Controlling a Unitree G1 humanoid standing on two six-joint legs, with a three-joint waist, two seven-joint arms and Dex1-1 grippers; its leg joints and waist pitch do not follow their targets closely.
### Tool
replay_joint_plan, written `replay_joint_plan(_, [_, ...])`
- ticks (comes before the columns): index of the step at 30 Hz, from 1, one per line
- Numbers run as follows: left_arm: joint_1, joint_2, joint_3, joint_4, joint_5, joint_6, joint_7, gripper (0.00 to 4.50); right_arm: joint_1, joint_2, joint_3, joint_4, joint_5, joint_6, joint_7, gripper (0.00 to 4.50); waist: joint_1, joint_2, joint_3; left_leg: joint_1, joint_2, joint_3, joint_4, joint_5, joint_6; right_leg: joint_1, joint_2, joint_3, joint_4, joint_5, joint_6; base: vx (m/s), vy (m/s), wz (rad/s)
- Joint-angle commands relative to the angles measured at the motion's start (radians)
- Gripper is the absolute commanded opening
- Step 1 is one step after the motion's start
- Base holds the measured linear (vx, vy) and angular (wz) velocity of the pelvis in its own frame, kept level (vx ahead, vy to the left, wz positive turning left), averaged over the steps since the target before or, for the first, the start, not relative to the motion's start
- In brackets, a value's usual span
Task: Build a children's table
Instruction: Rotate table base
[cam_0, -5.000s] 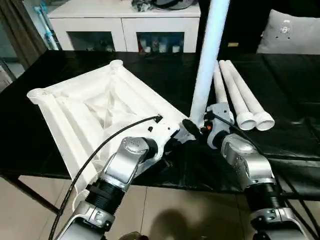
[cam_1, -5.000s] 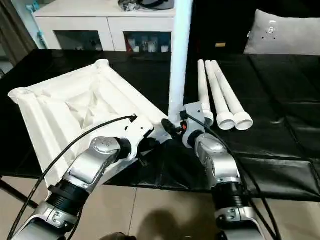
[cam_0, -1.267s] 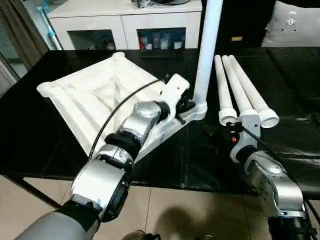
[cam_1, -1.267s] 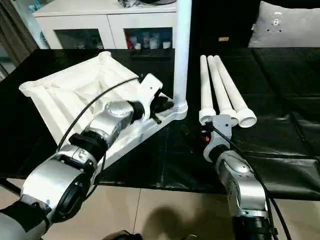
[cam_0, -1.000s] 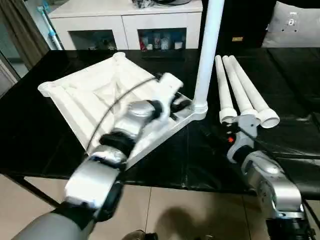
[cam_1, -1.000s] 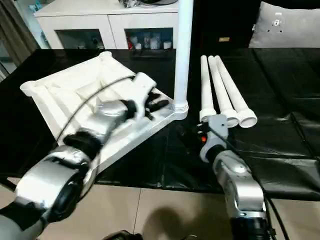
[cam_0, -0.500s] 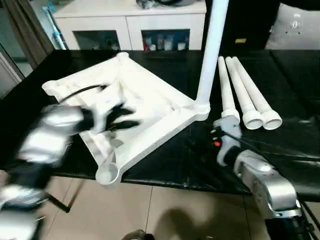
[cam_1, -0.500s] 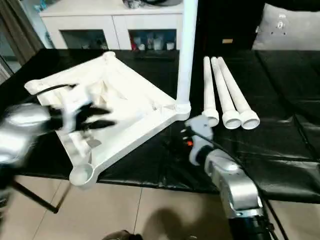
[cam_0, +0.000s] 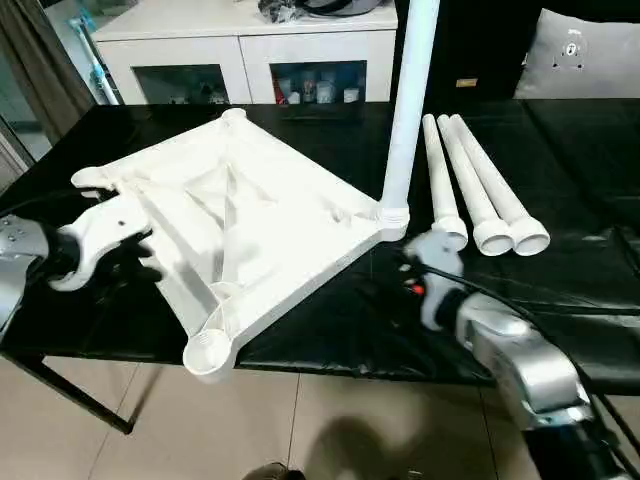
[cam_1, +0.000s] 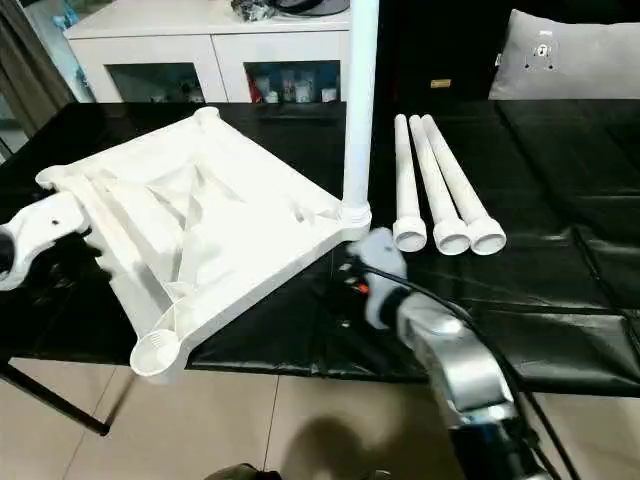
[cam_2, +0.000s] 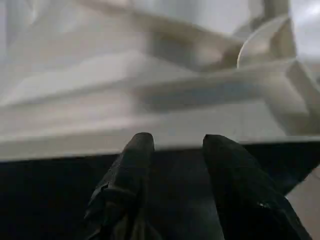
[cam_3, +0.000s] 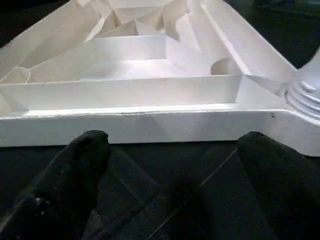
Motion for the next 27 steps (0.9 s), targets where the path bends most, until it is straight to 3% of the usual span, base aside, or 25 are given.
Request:
replay_joint_plan(1, [-0.001,0.039,-0.033,-0.010,0.043,0.017,-0.020,1.89,-0.010,0.003,0.007,0.006,-0.011,-0.009,0.001,4.50,-0.001,0.017,-0.060,0.042,0.112,-0.081,-0.102,-0.411,-0.094,0.026,-0.127,0.089,-0.072,-0.259,-0.169,0.000,0.000,0.00])
replay_joint_plan(3, [0.001,0.040,-0.041,-0.011,0.050,0.012,-0.037,1.89,-0.009,0.005,0.010,0.014,-0.014,-0.015,0.000,4.50,0.001,0.012,-0.060,0.040,0.112,-0.081,-0.098,-0.387,-0.079,0.029,-0.132,0.090,-0.077,-0.273,-0.168,0.000,0.000,0.00])
replay_joint_plan(9, [0.007,0.002,-0.076,-0.030,0.040,0.014,-0.047,1.89,-0.035,0.007,0.043,0.067,-0.040,-0.032,0.000,4.50,0.000,0.016,-0.059,0.046,0.113,-0.081,-0.099,-0.417,-0.092,0.025,-0.128,0.088,-0.077,-0.287,-0.174,0.000,0.000,0.00])
replay_joint_plan(15, [0.027,-0.033,-0.124,-0.041,0.033,0.015,-0.067,1.89,-0.091,0.021,0.047,0.157,-0.077,-0.038,-0.039,4.50,-0.001,0.015,-0.063,0.040,0.113,-0.079,-0.094,-0.367,-0.075,0.032,-0.129,0.088,-0.075,-0.265,-0.178,0.000,0.000,0.00])
replay_joint_plan(19, [0.059,-0.044,-0.159,-0.077,0.034,0.030,-0.095,1.89,-0.138,0.029,0.051,0.259,-0.103,-0.068,-0.049,4.50,-0.003,0.014,-0.065,0.040,0.114,-0.078,-0.093,-0.343,-0.066,0.033,-0.126,0.087,-0.072,-0.230,-0.189,0.000,0.000,0.00])
replay_joint_plan(27, [0.075,-0.097,-0.182,-0.159,-0.015,0.058,-0.114,1.89,-0.245,0.087,0.063,0.447,-0.126,-0.144,-0.066,4.50,0.000,0.014,-0.064,0.045,0.114,-0.076,-0.090,-0.355,-0.065,0.031,-0.128,0.087,-0.074,-0.263,-0.194,0.000,0.000,0.00])
